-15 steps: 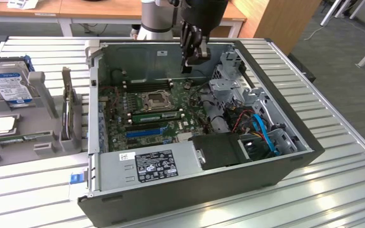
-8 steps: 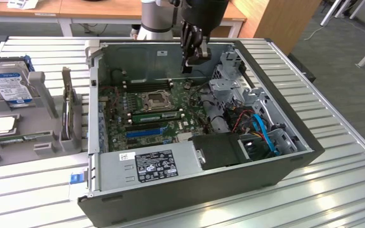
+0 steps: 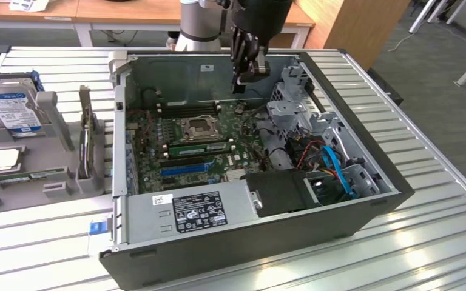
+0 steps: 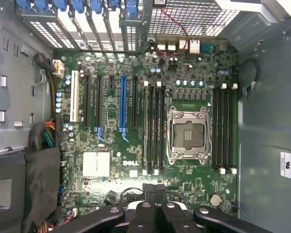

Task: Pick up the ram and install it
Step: 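Press down the ram until it locks into place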

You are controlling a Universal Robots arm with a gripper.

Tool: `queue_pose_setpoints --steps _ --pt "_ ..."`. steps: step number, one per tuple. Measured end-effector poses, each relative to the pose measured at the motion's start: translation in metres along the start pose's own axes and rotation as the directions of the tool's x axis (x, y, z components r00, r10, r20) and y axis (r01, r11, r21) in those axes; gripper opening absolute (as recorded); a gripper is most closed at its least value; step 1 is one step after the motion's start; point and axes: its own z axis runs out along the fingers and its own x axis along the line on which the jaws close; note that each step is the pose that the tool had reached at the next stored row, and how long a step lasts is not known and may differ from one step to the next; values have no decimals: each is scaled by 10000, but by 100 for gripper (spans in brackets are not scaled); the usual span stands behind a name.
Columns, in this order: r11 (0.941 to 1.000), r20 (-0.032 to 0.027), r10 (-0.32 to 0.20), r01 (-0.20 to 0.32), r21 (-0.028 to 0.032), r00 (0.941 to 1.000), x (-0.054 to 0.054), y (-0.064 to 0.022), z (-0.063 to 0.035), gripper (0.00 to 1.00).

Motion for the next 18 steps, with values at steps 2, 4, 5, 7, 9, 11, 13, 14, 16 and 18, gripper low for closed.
queue_pose_setpoints --steps 2,4,5,7,9,11,13,14,16,18 --pt "10000 -1 -8 8 -1 10000 0 0 0 10" --pt "10000 -1 -8 8 -1 10000 0 0 0 10" --pt "10000 -1 -8 8 -1 10000 0 0 0 10" --pt "10000 1 -9 9 0 10000 -1 -1 9 10" --pt "10000 0 -9 9 1 10000 1 -1 19 10" --pt "10000 -1 -9 9 4 10000 1 -2 28 10" --pt "10000 0 -10 10 7 10000 2 -3 38 10" --pt "10000 -1 -10 10 8 10000 2 -3 42 10" --pt "10000 -1 -8 8 10 10000 3 -3 49 10" --pt "10000 -2 -9 9 11 10000 3 -3 54 10"
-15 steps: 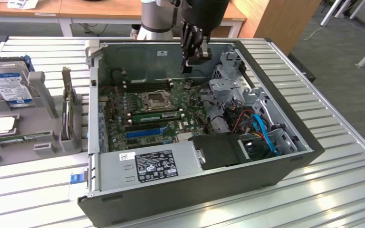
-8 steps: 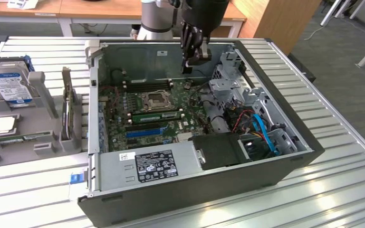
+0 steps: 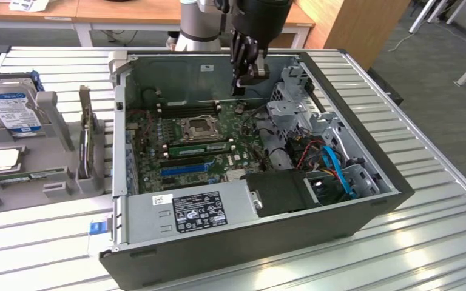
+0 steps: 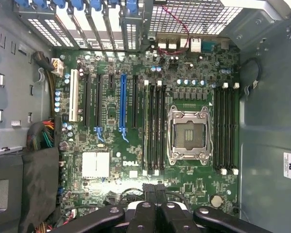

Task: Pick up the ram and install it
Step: 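Press down the ram until it locks into place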

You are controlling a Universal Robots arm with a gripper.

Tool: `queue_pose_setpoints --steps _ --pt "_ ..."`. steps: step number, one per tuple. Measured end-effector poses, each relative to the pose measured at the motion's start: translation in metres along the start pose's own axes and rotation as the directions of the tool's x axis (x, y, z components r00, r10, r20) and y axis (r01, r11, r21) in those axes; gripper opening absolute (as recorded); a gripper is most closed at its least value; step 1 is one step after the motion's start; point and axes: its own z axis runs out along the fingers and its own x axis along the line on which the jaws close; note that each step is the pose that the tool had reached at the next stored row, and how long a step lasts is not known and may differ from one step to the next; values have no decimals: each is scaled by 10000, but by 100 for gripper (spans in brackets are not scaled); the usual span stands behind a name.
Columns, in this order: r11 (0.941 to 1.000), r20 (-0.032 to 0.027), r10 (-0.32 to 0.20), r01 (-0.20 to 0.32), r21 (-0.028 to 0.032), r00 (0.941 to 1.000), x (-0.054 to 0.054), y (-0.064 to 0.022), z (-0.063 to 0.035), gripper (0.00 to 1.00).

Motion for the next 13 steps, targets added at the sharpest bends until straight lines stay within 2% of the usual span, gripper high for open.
queue_pose_setpoints --steps 13 --pt "10000 1 0 0 1 10000 2 -1 34 10"
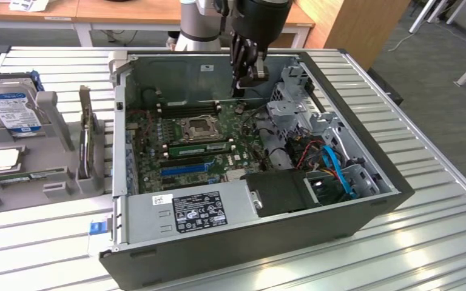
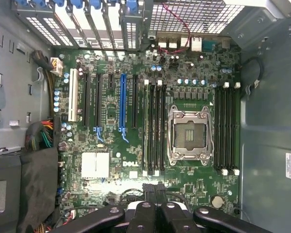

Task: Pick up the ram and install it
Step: 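Press down the ram until it locks into place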

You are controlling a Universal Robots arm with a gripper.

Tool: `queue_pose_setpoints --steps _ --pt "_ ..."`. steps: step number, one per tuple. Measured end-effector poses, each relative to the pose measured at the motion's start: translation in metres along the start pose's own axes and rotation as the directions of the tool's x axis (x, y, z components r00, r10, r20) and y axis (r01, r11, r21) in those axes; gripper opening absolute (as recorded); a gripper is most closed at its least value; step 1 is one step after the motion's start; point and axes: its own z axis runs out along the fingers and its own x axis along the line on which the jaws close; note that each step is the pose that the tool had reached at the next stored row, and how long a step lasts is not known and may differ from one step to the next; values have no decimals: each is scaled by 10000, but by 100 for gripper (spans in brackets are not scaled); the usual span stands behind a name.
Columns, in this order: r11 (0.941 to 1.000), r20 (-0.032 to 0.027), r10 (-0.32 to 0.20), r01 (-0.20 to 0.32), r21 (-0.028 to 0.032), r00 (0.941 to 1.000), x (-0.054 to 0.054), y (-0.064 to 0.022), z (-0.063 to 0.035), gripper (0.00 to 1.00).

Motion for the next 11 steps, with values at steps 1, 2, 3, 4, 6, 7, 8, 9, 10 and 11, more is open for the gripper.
queue_pose_setpoints --steps 1,2,3,4,6,7,8,9,10,11 --pt "10000 0 0 0 0 10000 0 0 1 10" --pt "10000 0 0 0 0 10000 0 0 1 10" --pt "10000 -1 0 0 0 10000 0 0 1 10" --pt "10000 -1 0 0 0 10000 0 0 2 10" --pt "10000 0 0 0 0 10000 0 0 6 10" --pt "10000 1 -1 1 10 10000 1 -1 20 10" --pt "10000 3 -1 1 19 10000 2 -1 30 10" --pt "10000 0 -2 2 26 10000 2 -2 39 10" --pt "10000 0 -2 2 34 10000 3 -2 48 10" --pt "10000 1 -3 3 41 10000 3 -3 57 10"
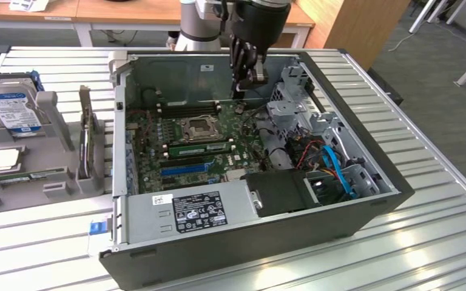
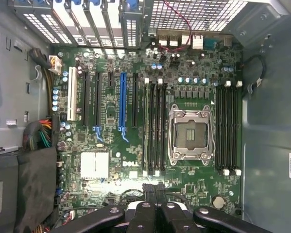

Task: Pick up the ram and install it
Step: 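Press down the ram until it locks into place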

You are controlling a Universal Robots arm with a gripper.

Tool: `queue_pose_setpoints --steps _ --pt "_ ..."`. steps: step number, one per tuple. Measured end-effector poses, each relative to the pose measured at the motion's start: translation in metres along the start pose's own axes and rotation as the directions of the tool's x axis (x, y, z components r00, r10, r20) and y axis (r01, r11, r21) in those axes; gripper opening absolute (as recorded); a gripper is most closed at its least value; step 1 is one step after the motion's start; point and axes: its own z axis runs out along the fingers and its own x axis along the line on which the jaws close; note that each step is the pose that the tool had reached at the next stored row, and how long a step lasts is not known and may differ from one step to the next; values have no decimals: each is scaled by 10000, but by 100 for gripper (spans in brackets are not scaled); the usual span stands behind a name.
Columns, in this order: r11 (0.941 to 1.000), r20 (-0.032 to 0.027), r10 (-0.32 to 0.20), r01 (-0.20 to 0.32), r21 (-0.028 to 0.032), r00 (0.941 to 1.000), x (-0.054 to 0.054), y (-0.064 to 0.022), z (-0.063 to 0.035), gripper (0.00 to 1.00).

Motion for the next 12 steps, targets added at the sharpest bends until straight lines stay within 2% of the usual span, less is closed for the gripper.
queue_pose_setpoints --steps 12 --pt "10000 0 -4 4 81 10000 7 -5 127 10"
